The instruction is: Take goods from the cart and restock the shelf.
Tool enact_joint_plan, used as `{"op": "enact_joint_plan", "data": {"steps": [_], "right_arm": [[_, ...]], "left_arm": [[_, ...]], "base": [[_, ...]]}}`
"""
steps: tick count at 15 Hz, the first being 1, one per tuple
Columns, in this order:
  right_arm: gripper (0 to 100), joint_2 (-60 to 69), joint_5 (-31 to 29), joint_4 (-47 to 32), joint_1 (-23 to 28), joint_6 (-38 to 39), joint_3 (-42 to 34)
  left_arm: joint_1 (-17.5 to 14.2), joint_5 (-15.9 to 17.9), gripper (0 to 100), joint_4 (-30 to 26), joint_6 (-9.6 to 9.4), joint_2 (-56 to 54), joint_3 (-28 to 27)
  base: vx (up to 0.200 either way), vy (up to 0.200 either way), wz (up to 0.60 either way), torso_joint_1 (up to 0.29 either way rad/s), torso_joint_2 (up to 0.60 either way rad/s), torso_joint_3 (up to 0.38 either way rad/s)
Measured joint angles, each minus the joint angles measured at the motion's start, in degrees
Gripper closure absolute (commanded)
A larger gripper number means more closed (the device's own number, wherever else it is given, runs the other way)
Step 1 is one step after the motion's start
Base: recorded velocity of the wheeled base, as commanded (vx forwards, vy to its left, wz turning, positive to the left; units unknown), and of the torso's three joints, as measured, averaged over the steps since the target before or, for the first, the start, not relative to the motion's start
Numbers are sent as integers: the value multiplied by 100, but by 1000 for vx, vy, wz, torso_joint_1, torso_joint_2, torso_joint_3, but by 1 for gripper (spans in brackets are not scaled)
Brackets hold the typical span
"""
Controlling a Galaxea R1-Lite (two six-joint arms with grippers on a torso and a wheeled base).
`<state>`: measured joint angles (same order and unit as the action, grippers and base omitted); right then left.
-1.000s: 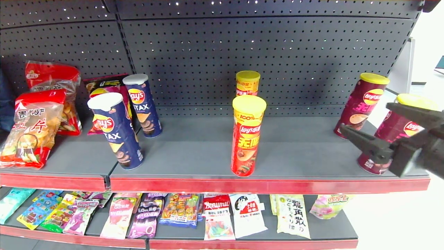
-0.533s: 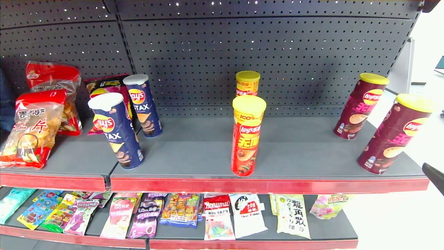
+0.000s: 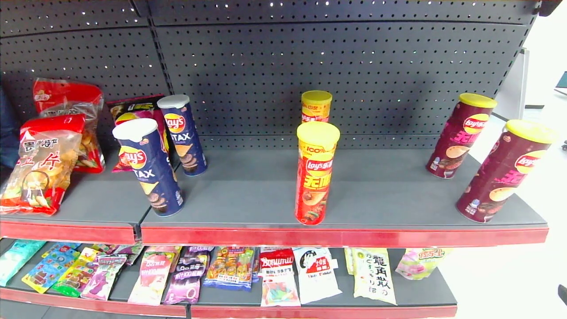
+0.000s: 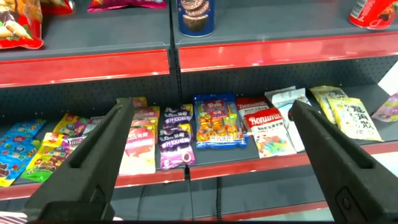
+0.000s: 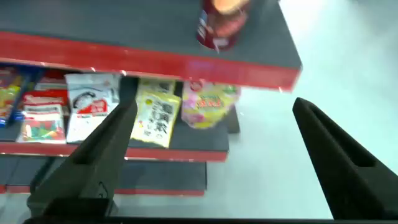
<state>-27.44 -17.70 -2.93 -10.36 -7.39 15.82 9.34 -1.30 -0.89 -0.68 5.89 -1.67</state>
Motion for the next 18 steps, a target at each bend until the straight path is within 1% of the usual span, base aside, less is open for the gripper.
{"op": "enact_joint_plan", "data": {"steps": [1,3,4,5,7,9,11,13,14,16,18], "right_arm": [[0,123,-20,-112,295,30,-10],[0,363,99,-235,1102,77,-100],[0,547,251,-260,1336,79,-216],[0,772,424,-286,1457,79,-373],[0,1320,725,-290,1542,55,-703],[0,1813,1234,-284,1553,-16,-987],[0,2037,1631,-150,1553,-63,-1153],[0,2138,2487,46,1553,263,-1278],[0,2169,2586,77,1553,315,-1324],[0,2199,2549,368,1553,215,-1425],[0,2213,2516,418,1479,283,-1498]], "left_arm": [[0,-2,0,0,4,0,0],[5,0,0,0,15,0,0],[6,0,0,0,17,0,0],[5,0,0,0,17,0,0],[6,7,0,2,15,0,0],[6,9,0,7,15,0,7],[6,9,0,11,15,0,11],[6,11,0,21,17,0,13],[6,11,0,21,17,0,18],[5,5,0,43,20,0,29],[5,7,0,40,11,0,33]], "base": [[0,0,0,0,0,0],[0,0,0,0,0,0],[0,0,0,0,0,0],[0,0,0,0,0,0],[0,0,0,0,0,0],[0,0,0,0,0,0],[0,0,0,0,0,0],[0,0,0,0,0,0],[0,0,0,0,0,0],[0,0,0,0,0,0],[0,0,0,0,0,0]]}}
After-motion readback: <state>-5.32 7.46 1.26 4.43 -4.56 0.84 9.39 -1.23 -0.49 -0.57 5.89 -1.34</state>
